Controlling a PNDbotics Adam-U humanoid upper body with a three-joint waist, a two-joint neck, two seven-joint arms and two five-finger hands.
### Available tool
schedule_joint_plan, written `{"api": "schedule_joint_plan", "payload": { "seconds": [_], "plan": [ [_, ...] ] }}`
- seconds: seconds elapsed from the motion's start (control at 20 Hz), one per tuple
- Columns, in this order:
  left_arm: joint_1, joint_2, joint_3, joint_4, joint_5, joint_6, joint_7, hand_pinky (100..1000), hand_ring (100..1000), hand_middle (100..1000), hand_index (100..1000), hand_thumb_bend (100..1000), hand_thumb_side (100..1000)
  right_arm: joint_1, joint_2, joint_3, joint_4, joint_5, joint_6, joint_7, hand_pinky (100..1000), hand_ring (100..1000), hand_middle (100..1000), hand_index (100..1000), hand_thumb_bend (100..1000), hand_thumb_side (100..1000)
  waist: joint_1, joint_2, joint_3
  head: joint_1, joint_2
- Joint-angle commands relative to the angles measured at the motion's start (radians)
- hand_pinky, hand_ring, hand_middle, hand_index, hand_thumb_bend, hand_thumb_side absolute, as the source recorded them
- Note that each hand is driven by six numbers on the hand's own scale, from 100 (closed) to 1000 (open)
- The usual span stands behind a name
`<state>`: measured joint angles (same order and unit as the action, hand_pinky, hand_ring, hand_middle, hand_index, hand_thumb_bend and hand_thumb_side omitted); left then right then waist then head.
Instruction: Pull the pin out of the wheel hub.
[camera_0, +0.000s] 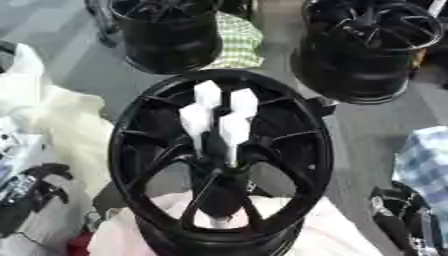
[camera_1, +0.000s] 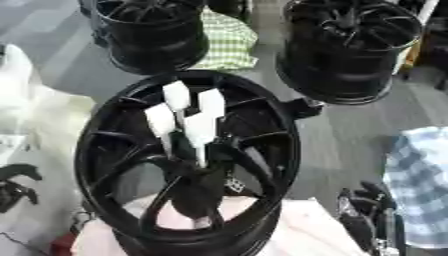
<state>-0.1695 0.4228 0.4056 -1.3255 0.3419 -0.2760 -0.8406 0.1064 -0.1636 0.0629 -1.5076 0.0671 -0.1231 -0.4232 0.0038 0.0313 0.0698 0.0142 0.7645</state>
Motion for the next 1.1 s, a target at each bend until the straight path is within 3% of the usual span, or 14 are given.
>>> {"api": "schedule_joint_plan", "payload": {
  "seconds": [0.05,0.25,0.45,0.55,0.75,0.95,1.1],
  "plan": [
    [-0.067,0.218,0.006,-0.019,0.197,-0.096,-0.022,488,100,617,768,100,528,-0.006,-0.025,0.004,-0.016,0.004,-0.004,0.004,696,628,630,788,220,241,0.008,-0.007,-0.006,-0.007,0.005],
    [-0.205,0.454,-0.095,0.015,0.392,-0.253,-0.056,527,100,648,797,100,358,-0.006,-0.033,0.008,-0.014,0.01,-0.003,0.01,696,628,630,788,220,241,0.02,-0.01,-0.021,-0.004,0.005],
    [-0.362,0.596,-0.295,-0.024,0.407,-0.511,-0.066,594,100,697,848,100,249,-0.007,-0.041,0.014,-0.01,0.013,-0.003,0.018,697,628,630,788,221,241,0.032,-0.011,-0.035,0.009,0.005],
    [-0.442,0.606,-0.398,-0.06,0.332,-0.601,-0.066,613,100,706,859,100,244,-0.006,-0.046,0.018,-0.008,0.012,-0.004,0.022,697,628,630,788,221,241,0.038,-0.013,-0.041,0.015,0.005],
    [-0.568,0.551,-0.61,-0.173,0.103,-0.629,-0.066,659,100,736,882,100,267,-0.01,-0.055,0.025,-0.005,0.015,-0.006,0.028,696,628,630,788,221,240,0.05,-0.017,-0.06,0.024,0.005],
    [-0.641,0.484,-0.832,-0.222,-0.253,-0.631,-0.066,688,100,755,893,100,578,-0.016,-0.064,0.033,-0.002,0.017,-0.008,0.035,695,628,630,788,221,241,0.061,-0.019,-0.078,0.031,0.005],
    [-0.673,0.434,-0.927,-0.202,-0.462,-0.631,-0.066,693,100,759,896,100,636,-0.019,-0.067,0.036,-0.001,0.02,-0.009,0.039,696,628,630,788,222,241,0.066,-0.019,-0.084,0.032,0.005]
  ]
}}
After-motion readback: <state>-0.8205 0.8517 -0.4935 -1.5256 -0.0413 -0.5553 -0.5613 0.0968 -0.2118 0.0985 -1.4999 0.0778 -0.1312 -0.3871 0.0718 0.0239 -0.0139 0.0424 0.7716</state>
